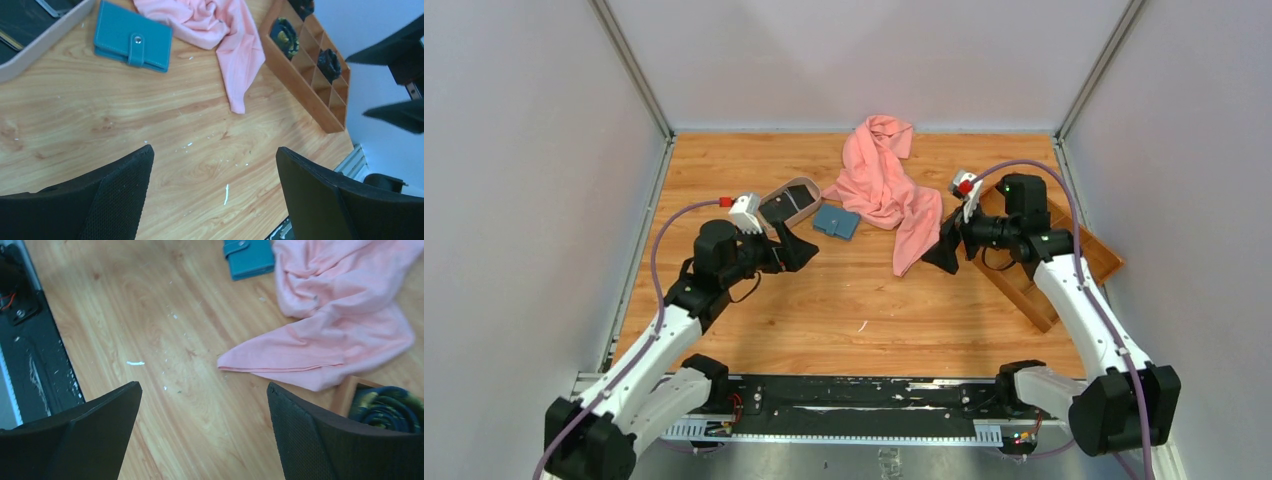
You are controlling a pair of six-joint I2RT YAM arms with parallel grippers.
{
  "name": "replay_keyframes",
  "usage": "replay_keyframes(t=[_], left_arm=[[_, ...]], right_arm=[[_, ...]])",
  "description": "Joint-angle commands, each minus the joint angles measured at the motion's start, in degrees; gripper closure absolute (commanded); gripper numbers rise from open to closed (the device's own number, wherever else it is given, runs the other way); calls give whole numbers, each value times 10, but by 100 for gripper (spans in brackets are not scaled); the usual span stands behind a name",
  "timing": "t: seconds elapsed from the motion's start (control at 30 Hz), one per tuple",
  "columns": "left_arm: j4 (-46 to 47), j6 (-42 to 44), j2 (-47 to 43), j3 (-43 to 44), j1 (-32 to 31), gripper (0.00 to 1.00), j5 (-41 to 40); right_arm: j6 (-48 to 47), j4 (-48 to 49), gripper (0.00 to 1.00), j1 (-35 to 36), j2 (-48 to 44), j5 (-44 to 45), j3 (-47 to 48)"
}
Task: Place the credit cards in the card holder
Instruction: Move the card holder to the center of the board.
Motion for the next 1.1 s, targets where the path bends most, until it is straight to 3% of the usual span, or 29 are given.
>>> replay_keyframes(t=[0.0,0.2,0.43,0.5,0.7,1.07], left_arm=[[90,-38,78,-12,2,5,13],[216,-124,184,-50,-11,14,-83],[339,-188,328,-25,-13,21,-113],[360,-204,369,-9,-13,28,-117],[382,-250,472,39,-13,42,-139],[381,-306,557,66,-16,45,-293]], right_arm=[[-62,22,0,-9,17,-81,-30],[-60,17,0,-14,32,-52,-34],[-57,8,1,-15,72,-28,-25],[-61,8,1,-15,70,-22,-29],[-70,4,1,-17,69,-9,-32],[-74,-2,1,-18,61,-14,-30]])
